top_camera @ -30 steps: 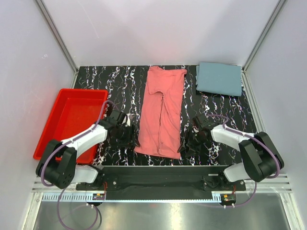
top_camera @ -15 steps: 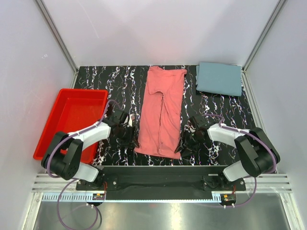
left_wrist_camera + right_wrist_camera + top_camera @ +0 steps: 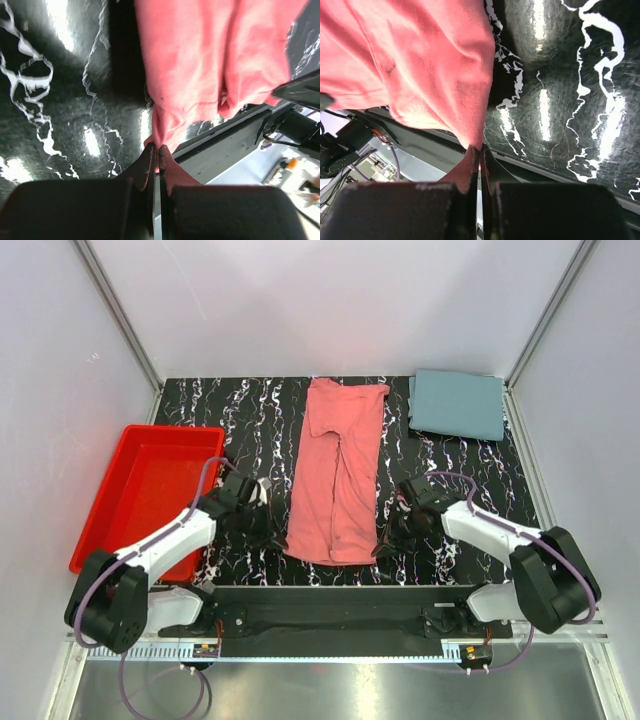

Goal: Fold and stack the t-shirts
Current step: Fold the tshirt

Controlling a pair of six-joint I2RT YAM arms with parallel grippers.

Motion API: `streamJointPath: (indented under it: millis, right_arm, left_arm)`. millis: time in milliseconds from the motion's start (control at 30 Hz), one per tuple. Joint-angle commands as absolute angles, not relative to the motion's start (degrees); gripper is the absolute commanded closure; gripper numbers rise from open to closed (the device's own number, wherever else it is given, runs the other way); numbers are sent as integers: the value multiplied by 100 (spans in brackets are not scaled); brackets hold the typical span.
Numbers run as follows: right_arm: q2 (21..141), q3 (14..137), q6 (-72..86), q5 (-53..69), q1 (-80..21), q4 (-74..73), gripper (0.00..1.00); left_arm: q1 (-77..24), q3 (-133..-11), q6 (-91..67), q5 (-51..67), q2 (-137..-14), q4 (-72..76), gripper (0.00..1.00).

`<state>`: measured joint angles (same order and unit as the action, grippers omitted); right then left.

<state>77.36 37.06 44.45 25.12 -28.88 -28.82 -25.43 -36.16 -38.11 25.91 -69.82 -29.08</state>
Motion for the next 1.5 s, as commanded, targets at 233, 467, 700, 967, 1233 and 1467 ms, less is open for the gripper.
streamJointPath:
  millis: [233, 467, 700, 967, 1233, 1467]
  right_arm:
    - [7329, 3639, 4649, 2275, -2944, -3454, 100]
    - [6928, 3770, 4553, 1934, -2945, -3919, 100]
    - [7015, 3157, 4815, 2513, -2979, -3586, 100]
    - [6811, 3565, 4764, 2427, -2971, -3831, 100]
    - [8530, 5763, 3605, 2478, -1908, -4306, 100]
    - [10510, 8231, 2831, 2531, -1389, -5017, 100]
  left_arm:
    - [-2514, -3305, -4070, 2505, -6828, -3401, 99]
    - [-2514, -3165, -4289, 2927, -6733, -3261, 96]
    - [-2680, -2769, -4481, 3093, -6313, -3393, 98]
    - [-2672, -3593, -4263, 3095, -6249, -3884, 98]
    - [-2066, -5816, -3929, 3094, -7926, -4069, 97]
    - [-1662, -8058, -3428, 3085, -10218, -4419, 95]
